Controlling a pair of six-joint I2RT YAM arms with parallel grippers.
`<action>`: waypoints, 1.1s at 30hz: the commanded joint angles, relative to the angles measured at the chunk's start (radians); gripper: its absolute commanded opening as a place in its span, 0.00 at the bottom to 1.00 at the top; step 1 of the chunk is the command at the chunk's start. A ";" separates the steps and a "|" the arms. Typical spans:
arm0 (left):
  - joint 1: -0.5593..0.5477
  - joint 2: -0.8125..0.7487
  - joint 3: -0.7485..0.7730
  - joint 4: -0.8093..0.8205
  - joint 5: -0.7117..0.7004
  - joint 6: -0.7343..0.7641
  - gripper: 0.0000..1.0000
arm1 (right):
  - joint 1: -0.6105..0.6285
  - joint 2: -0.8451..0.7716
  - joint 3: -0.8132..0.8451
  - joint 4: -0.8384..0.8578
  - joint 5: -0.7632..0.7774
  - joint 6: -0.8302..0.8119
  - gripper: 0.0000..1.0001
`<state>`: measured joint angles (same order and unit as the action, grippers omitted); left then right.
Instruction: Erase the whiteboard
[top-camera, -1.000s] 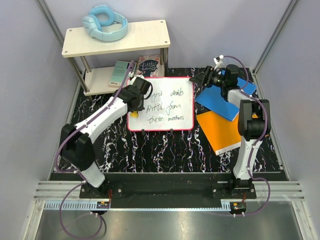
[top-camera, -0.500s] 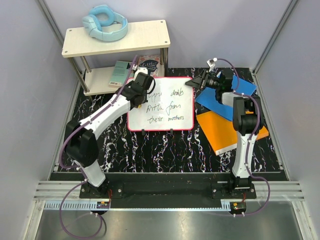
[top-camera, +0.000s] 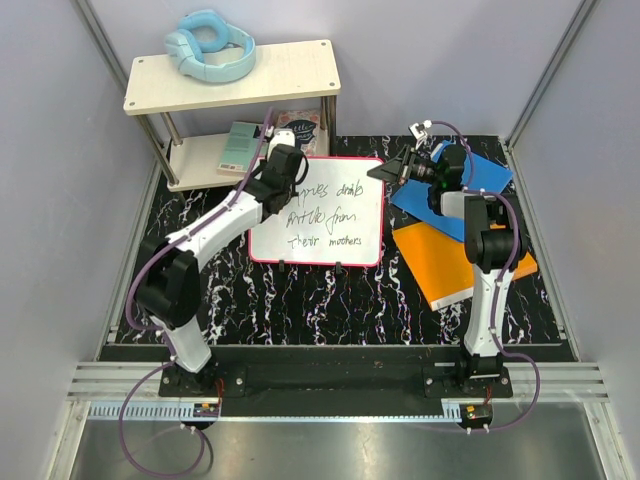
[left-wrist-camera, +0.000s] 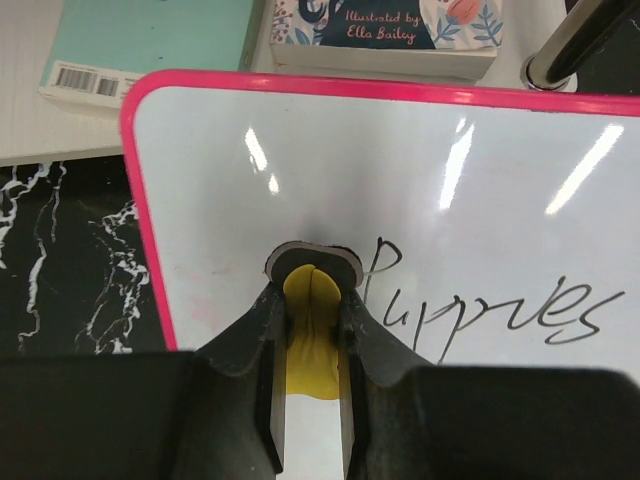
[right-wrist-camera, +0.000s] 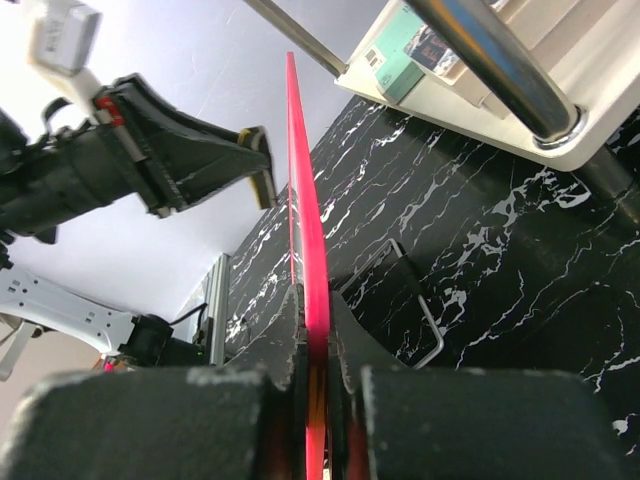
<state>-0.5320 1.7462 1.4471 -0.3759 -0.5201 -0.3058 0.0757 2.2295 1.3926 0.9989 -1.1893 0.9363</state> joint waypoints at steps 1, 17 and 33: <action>0.006 0.010 -0.042 0.193 0.101 0.028 0.00 | 0.029 -0.056 -0.032 0.107 -0.116 -0.004 0.00; -0.137 0.249 0.169 0.140 0.473 0.082 0.00 | 0.056 -0.154 -0.086 -0.242 -0.084 -0.353 0.00; -0.017 0.228 0.175 0.040 0.238 0.059 0.00 | 0.068 -0.182 -0.099 -0.348 -0.059 -0.452 0.00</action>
<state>-0.6918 2.0159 1.7367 -0.2832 -0.1505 -0.2550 0.0769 2.1010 1.3159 0.6621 -1.1416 0.6441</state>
